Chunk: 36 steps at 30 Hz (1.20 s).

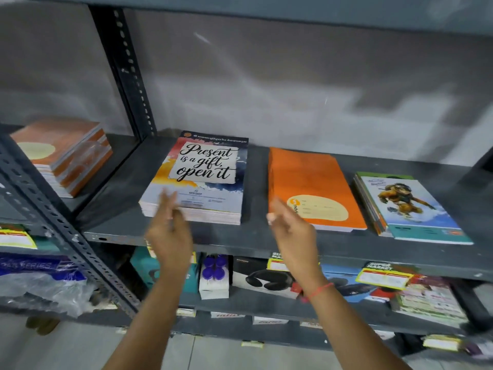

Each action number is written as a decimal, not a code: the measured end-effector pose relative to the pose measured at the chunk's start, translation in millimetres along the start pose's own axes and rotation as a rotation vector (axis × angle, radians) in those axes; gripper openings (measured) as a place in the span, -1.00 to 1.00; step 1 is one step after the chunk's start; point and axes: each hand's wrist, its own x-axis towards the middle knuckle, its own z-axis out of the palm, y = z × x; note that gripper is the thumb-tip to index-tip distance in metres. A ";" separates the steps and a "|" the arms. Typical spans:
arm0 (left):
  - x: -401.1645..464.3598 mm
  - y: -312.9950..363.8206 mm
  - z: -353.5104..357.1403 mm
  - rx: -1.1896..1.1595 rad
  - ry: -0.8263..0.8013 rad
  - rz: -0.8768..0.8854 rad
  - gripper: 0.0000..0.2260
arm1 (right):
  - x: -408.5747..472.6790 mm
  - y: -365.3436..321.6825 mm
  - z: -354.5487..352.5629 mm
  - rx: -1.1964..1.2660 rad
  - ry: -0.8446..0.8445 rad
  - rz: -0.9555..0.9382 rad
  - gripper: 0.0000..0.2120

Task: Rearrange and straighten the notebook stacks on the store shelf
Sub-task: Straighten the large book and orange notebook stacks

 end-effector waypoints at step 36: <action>-84.6 27.3 117.4 -0.163 -0.352 -0.454 -0.67 | 26.7 108.6 -132.4 0.454 -0.023 0.245 -0.53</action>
